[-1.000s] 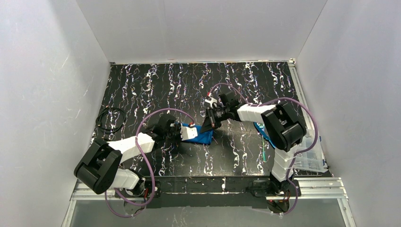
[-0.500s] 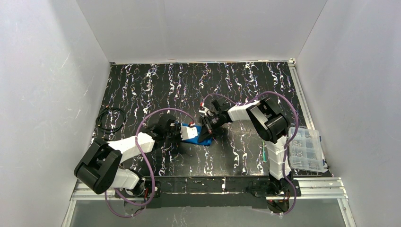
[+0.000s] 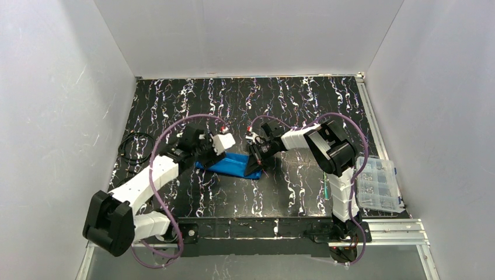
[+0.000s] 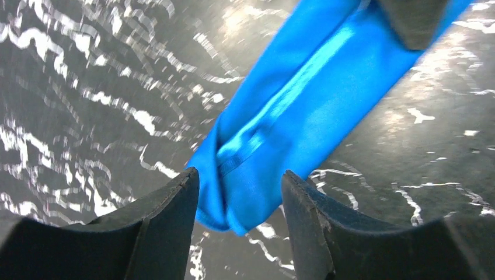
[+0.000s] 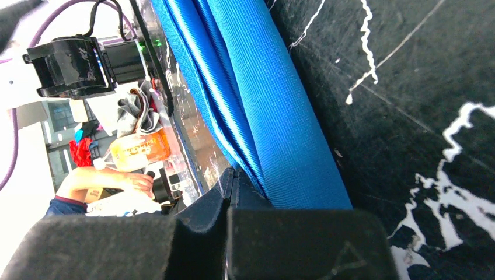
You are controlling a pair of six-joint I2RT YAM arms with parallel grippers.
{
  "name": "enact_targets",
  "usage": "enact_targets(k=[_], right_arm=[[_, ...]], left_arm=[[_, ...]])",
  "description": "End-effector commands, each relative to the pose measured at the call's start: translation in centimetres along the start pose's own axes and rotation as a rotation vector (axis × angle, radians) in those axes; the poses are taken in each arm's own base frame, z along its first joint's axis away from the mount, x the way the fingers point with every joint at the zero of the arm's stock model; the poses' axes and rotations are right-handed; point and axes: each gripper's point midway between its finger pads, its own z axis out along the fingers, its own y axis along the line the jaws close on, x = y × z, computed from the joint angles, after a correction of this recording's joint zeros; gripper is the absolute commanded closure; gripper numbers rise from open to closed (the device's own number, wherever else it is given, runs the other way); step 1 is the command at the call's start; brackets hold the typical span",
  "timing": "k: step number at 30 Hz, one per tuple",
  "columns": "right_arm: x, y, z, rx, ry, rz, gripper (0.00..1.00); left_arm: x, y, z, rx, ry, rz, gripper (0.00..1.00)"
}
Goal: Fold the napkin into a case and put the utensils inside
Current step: Smooth out the smaller rectangle-folded napkin at the center of the board.
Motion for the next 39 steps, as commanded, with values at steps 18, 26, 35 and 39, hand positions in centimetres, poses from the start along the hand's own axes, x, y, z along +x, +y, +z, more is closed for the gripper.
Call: enact_targets(k=[18,26,35,39], right_arm=[[-1.9,-1.6,-0.7,0.148,-0.063,0.004,0.99],[-1.6,-1.6,-0.6,0.148,-0.056,0.020,0.99],[-0.4,-1.9,-0.4,0.135,-0.043,0.038,0.99],[-0.3,-2.1,-0.4,0.136,-0.041,0.047,0.99]], left_arm=[[4.4,0.6,0.9,0.219,0.101,-0.108,0.41],[4.4,3.8,2.6,0.013,0.083,-0.082,0.52],[5.1,4.3,3.9,-0.083,0.125,0.002,0.55],[5.1,3.3,3.8,-0.047,0.129,-0.013,0.58]])
